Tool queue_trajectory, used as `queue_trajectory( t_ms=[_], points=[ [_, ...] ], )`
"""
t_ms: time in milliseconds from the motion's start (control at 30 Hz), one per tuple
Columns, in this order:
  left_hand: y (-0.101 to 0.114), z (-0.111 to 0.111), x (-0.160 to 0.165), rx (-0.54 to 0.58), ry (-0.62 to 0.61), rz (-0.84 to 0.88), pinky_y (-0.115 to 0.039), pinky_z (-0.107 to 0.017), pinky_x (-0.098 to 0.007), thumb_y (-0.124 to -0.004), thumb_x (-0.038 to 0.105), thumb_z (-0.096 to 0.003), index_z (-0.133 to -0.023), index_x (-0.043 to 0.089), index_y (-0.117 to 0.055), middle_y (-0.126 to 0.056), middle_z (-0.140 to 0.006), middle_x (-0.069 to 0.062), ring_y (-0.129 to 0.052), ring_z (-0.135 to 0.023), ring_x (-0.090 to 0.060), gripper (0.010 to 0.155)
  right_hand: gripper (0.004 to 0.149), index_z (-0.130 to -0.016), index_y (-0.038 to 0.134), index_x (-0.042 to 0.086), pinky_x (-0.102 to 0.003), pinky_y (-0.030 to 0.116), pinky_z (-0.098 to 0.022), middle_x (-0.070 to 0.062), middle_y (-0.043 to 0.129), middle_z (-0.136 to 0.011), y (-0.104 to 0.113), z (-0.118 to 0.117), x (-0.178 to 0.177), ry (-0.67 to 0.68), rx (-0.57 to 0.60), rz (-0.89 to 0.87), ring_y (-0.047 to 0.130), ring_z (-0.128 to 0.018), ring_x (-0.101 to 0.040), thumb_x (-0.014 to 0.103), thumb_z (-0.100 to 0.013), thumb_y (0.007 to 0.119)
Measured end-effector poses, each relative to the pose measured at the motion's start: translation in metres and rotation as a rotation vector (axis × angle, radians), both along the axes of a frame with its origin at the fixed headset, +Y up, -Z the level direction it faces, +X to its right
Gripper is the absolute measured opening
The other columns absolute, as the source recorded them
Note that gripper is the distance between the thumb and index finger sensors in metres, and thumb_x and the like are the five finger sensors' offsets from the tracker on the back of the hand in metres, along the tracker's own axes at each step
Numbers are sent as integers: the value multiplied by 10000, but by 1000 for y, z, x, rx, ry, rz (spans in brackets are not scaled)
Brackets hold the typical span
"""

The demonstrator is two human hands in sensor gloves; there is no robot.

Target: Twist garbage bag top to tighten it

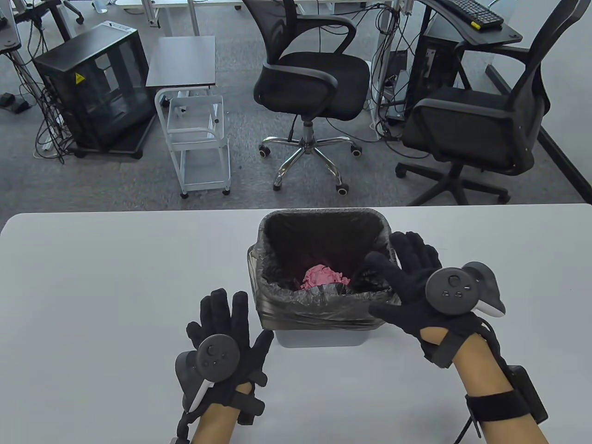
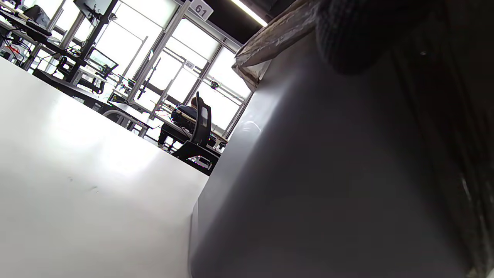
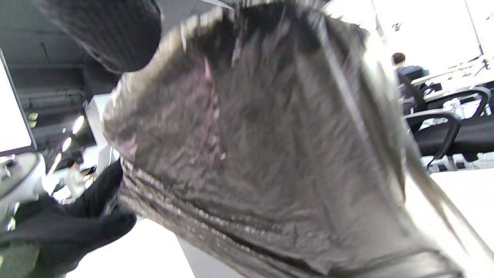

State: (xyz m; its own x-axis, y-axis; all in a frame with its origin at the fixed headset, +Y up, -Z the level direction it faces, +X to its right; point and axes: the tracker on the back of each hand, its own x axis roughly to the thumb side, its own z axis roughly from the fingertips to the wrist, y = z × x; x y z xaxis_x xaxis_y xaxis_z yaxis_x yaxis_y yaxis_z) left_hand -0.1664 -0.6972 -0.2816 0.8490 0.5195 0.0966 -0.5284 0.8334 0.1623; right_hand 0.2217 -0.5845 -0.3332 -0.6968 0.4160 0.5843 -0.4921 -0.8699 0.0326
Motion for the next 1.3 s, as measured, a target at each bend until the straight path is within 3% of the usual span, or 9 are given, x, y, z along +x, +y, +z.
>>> queue_trajectory(
  t_ms=[133,233,467,633,767,867,1000,1167,1300],
  points=[
    [-1,0,6,29,-5,-6,-159,-655,-768,-776,615,-468,-1006,503,-5,87,-1094,65,2,-1081,-309,947,941,-1124,208,283,-786,158,-626,-212,4,-1084,-17,22,36,-134,21,-153,65,-951,-594,627,-469,790],
    [3,-1,14,81,0,-65,-177,-660,-762,-815,593,-459,-988,490,28,104,-1077,65,-5,-1079,-309,1001,947,-1123,190,247,-789,147,-615,-236,-8,-1068,-61,32,53,-235,-113,-222,48,-937,-603,581,-482,802],
    [0,-11,24,40,-33,-71,-193,-657,-771,-848,675,-408,-966,440,97,115,-1072,48,0,-1077,-317,1122,1051,-1069,42,203,-780,121,-593,-253,-85,-1019,-129,27,35,-350,-389,25,-7,-895,-611,587,-468,813],
    [1,-9,20,128,12,25,-247,-657,-768,-837,611,-431,-1069,406,-224,-19,-1118,37,-108,-1089,-318,908,1091,-1052,16,184,-779,121,-587,-259,-96,-1007,-148,16,12,-351,-494,-142,-9,-884,-617,604,-455,827],
    [3,-6,10,239,47,120,-328,-657,-754,-835,504,-454,-984,313,-649,-253,-1142,21,-287,-1085,-321,594,1059,-1080,99,163,-779,156,-593,-266,-41,-1028,-152,15,-1,-395,-376,-225,46,-898,-621,606,-454,829],
    [7,-6,5,292,75,129,-396,-647,-745,-832,452,-458,-875,275,-800,-411,-1124,11,-411,-1060,-329,455,1004,-1101,229,132,-780,206,-601,-281,45,-1048,-159,17,-5,-431,-297,-253,121,-910,-631,605,-451,831],
    [6,-4,4,298,74,152,-416,-642,-744,-838,459,-453,-857,268,-822,-461,-1115,1,-447,-1051,-333,447,844,-1090,430,145,-774,279,-620,-288,142,-1066,-159,18,-5,-461,-218,-248,228,-928,-624,566,-470,819],
    [6,-2,2,306,71,151,-432,-634,-745,-839,464,-449,-848,267,-836,-490,-1109,-7,-476,-1042,-338,445,525,-928,755,198,-755,388,-631,-266,334,-1082,-152,21,-5,-509,-98,-304,388,-938,-595,489,-493,802],
    [7,1,0,316,70,164,-437,-633,-747,-840,462,-448,-842,268,-845,-509,-1106,-7,-490,-1040,-337,439,442,-863,814,197,-745,421,-633,-251,405,-1077,-141,26,-5,-510,-70,-351,439,-937,-580,450,-500,793]
  ],
)
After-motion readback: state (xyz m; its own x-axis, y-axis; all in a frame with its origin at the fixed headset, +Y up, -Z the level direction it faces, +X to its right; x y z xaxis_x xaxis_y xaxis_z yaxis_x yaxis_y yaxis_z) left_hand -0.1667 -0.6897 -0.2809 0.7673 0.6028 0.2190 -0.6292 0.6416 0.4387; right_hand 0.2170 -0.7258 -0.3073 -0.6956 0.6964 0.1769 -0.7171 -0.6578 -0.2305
